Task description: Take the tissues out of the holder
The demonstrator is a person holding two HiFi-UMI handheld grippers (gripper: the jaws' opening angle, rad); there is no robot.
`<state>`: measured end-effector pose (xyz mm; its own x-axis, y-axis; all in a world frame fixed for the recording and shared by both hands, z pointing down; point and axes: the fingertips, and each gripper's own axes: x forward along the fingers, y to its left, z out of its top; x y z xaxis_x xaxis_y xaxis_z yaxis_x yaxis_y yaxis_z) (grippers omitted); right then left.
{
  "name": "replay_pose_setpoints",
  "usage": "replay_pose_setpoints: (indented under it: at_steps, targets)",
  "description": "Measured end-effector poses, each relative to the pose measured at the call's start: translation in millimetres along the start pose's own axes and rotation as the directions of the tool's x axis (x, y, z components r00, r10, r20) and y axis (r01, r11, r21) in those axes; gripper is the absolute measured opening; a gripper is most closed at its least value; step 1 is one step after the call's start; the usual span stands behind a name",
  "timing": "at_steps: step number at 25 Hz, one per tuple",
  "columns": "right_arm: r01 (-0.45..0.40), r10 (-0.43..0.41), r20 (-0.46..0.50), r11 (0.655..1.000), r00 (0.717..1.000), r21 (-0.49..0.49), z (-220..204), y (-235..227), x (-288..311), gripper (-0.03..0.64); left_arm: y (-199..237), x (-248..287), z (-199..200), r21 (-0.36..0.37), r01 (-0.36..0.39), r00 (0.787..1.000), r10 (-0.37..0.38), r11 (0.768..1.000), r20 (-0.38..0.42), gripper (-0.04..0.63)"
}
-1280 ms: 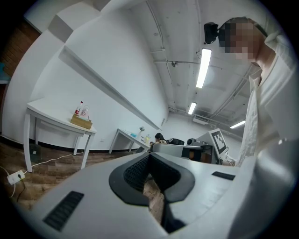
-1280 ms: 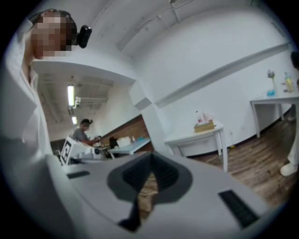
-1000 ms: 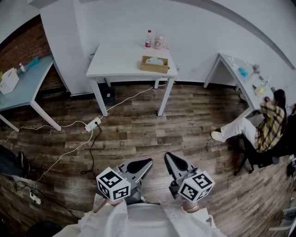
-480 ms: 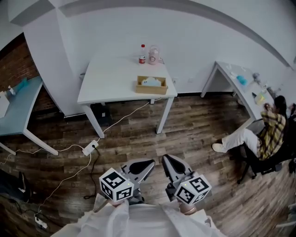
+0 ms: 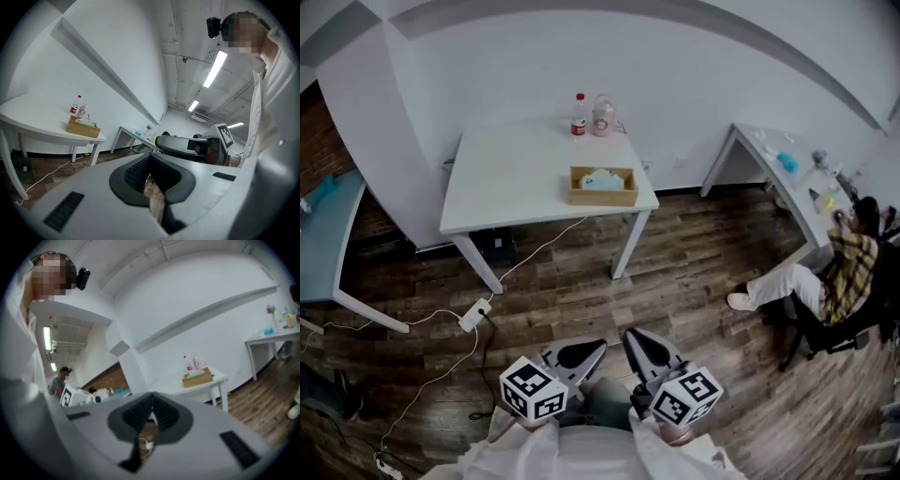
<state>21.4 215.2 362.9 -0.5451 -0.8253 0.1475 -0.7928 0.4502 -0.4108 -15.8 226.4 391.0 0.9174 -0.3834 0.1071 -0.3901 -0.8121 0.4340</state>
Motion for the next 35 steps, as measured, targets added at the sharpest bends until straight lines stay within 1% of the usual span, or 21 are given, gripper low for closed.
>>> replay_pose_setpoints:
  at_steps: [4, 7, 13, 15, 19, 23, 29, 33, 35]
  targets:
    - [0.003, -0.003, 0.005, 1.0, 1.0, -0.017, 5.0, -7.1, 11.1, 0.011, 11.7, 10.9, 4.9, 0.002, 0.021, 1.0, -0.021, 1.0, -0.01, 0.012]
    - [0.001, 0.0, 0.012, 1.0, 1.0, -0.027, 11.7, -18.4, 22.4, 0.011, 24.9, 19.0, 10.5, 0.018, 0.003, 1.0, -0.003, 1.0, -0.006, 0.012]
    - [-0.01, 0.012, 0.041, 0.999, 0.999, -0.04, 38.9, -58.7, 65.3, 0.011, 74.0, 47.7, 31.6, 0.022, -0.039, 0.999, 0.038, 0.999, 0.015, 0.012]
    - [-0.024, 0.027, 0.051, 0.999, 0.998, -0.046, 53.1, -73.1, 82.7, 0.011, 93.2, 60.9, 44.3, 0.032, -0.055, 0.998, 0.054, 0.998, 0.027, 0.012]
    - [-0.085, 0.089, 0.071, 0.995, 0.994, -0.055, 87.3, -95.3, 116.8, 0.011, 126.2, 91.2, 72.9, 0.037, -0.079, 0.996, 0.078, 0.996, 0.046, 0.012]
    - [-0.122, 0.125, 0.052, 0.99, 0.991, -0.067, 111.8, -122.5, 152.0, 0.011, 156.2, 121.4, 97.8, 0.046, -0.102, 0.993, 0.1, 0.994, 0.056, 0.012]
    - [-0.178, 0.179, 0.013, 0.982, 0.984, -0.07, 133.1, -165.0, 194.6, 0.011, 203.9, 160.6, 122.6, 0.041, -0.155, 0.986, 0.152, 0.987, 0.074, 0.012]
    - [-0.188, 0.188, -0.006, 0.98, 0.982, -0.065, 139.5, -191.3, 211.5, 0.011, 220.2, 182.6, 130.1, 0.044, -0.172, 0.983, 0.168, 0.984, 0.076, 0.012]
    - [-0.19, 0.189, -0.027, 0.981, 0.982, -0.047, 137.3, -201.0, 221.3, 0.011, 226.3, 189.8, 127.7, 0.03, -0.177, 0.982, 0.175, 0.984, 0.064, 0.012]
